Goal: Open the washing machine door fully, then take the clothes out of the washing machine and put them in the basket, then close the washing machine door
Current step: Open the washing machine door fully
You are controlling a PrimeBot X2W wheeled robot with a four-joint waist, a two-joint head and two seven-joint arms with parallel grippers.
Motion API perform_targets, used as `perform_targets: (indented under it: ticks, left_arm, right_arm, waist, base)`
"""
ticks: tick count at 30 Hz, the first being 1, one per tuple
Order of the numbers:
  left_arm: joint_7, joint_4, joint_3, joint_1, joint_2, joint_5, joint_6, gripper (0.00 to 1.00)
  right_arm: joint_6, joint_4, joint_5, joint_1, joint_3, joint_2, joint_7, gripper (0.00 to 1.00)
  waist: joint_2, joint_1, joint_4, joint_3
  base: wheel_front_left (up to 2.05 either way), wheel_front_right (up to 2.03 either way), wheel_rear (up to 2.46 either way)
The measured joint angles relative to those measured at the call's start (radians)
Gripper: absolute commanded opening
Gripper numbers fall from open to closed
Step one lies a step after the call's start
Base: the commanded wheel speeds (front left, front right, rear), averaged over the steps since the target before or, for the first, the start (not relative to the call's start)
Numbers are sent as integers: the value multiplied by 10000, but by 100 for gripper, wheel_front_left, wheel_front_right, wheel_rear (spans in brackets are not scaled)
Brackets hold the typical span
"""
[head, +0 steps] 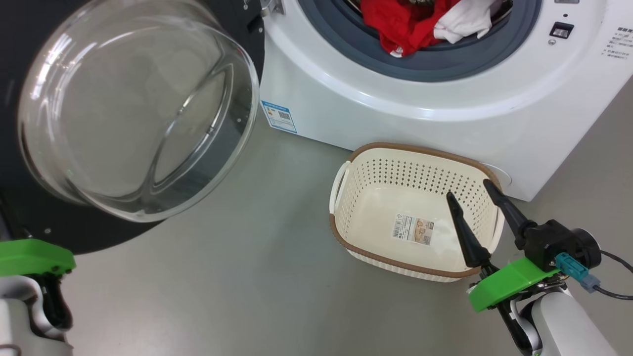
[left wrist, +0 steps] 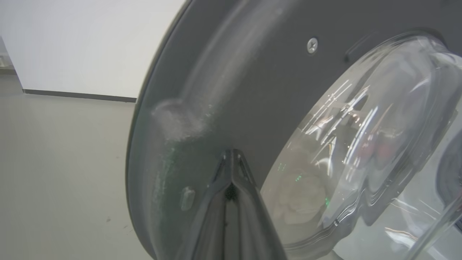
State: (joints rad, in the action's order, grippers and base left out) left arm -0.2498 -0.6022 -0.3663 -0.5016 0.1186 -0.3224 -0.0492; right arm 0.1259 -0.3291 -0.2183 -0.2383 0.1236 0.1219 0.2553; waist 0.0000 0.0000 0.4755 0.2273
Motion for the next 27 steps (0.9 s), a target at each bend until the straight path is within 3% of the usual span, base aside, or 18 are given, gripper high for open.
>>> perform_targets:
  ticks: [8, 13, 15, 16, 17, 19, 20, 21, 27]
  left_arm:
    - [-42, -518, -690, -380, 165, 516, 251, 0]
    - [-42, -374, -1003, -381, -31, 719, 472, 0]
    - [-42, -253, -1041, -374, -165, 765, 759, 0]
    - [-42, -146, -1066, -359, -257, 769, 853, 4]
    - [-42, -4, -1081, -324, -336, 823, 909, 16]
    - [-44, 366, -1122, -256, -443, 953, 955, 55]
    - [-44, 577, -1141, -233, -485, 1018, 1034, 90]
    - [-46, 803, -1143, -164, -512, 1103, 1070, 100]
    - [-71, 2027, -1126, 310, -796, 1158, 1390, 100]
  right_arm:
    - [0, -46, -2, -219, 90, 10, 0, 100]
    - [0, -94, -27, -241, 88, -54, 0, 100]
    - [0, -115, -109, -291, 86, -115, 0, 100]
    - [0, -123, -111, -315, 79, -142, 0, 100]
    - [0, -136, -119, -318, 48, -167, 0, 100]
    - [0, -157, -161, -317, -31, -232, 0, 100]
    - [0, -161, -192, -317, -75, -257, 0, 100]
    - [0, -161, -194, -317, -111, -278, 0, 100]
    - [0, -146, -290, -314, -230, -353, 0, 100]
  waist:
    - [0, 0, -233, 113]
    - [0, 0, -373, 116]
    - [0, 0, -426, 73]
    - [0, 0, -447, 40]
    - [0, 0, -466, 4]
    - [0, -1, -505, -64]
    - [0, 0, -527, -94]
    - [0, 0, -551, -123]
    - [0, 0, -702, -284]
  base:
    - [0, 0, 0]
    - [0, 0, 0]
    - [0, 0, 0]
    - [0, 0, 0]
    - [0, 0, 0]
    - [0, 0, 0]
    - [0, 0, 0]
    - [0, 0, 0]
    - [0, 0, 0]
